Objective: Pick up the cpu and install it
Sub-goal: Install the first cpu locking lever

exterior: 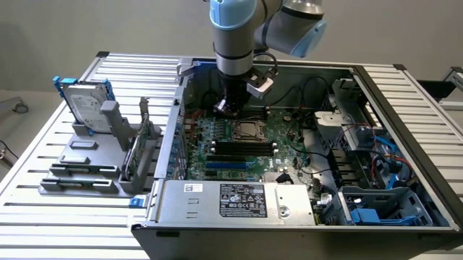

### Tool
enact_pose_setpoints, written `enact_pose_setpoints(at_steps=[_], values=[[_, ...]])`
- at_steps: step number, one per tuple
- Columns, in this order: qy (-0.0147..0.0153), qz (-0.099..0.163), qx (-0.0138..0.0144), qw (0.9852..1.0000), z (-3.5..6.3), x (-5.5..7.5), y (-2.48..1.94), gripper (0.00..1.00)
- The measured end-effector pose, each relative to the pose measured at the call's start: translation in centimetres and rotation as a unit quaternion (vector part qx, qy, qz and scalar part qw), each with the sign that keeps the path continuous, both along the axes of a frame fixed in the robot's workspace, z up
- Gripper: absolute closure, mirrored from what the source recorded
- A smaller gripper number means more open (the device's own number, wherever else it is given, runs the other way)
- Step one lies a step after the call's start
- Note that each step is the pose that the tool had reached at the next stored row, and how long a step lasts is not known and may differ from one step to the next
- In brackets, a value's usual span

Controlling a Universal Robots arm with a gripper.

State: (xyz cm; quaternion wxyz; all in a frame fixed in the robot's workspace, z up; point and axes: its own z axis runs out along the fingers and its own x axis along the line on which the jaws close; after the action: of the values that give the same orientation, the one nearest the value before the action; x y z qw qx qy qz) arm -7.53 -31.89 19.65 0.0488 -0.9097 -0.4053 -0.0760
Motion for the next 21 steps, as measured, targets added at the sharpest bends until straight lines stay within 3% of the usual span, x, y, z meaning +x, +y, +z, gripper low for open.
enact_pose_setpoints(at_steps=[16, 21], values=[[0.0013, 0.000, 0.0008, 1.0000, -0.05, 0.53, -0.16, 0.89], [0.0030, 0.000, 0.0012, 1.0000, -0.05, 0.67, -0.27, 0.89]])
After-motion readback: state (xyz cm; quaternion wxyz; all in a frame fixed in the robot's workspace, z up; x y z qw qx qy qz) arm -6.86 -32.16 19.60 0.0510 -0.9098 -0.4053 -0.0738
